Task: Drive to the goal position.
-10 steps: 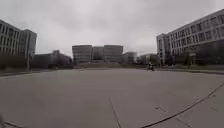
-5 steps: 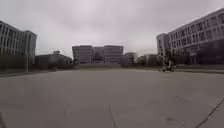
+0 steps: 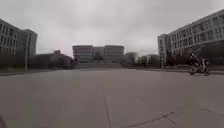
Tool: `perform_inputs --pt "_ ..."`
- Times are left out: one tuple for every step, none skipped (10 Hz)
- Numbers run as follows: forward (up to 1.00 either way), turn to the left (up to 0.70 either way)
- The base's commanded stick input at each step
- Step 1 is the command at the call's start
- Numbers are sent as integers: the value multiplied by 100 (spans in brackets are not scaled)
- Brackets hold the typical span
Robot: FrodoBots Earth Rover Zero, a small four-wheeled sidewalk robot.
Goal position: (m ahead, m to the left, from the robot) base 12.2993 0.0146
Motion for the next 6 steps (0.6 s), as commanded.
perform_inputs --pt "70 0" --pt "70 0" --pt "70 0" --pt "70 0" --pt "70 0" --pt "70 0"
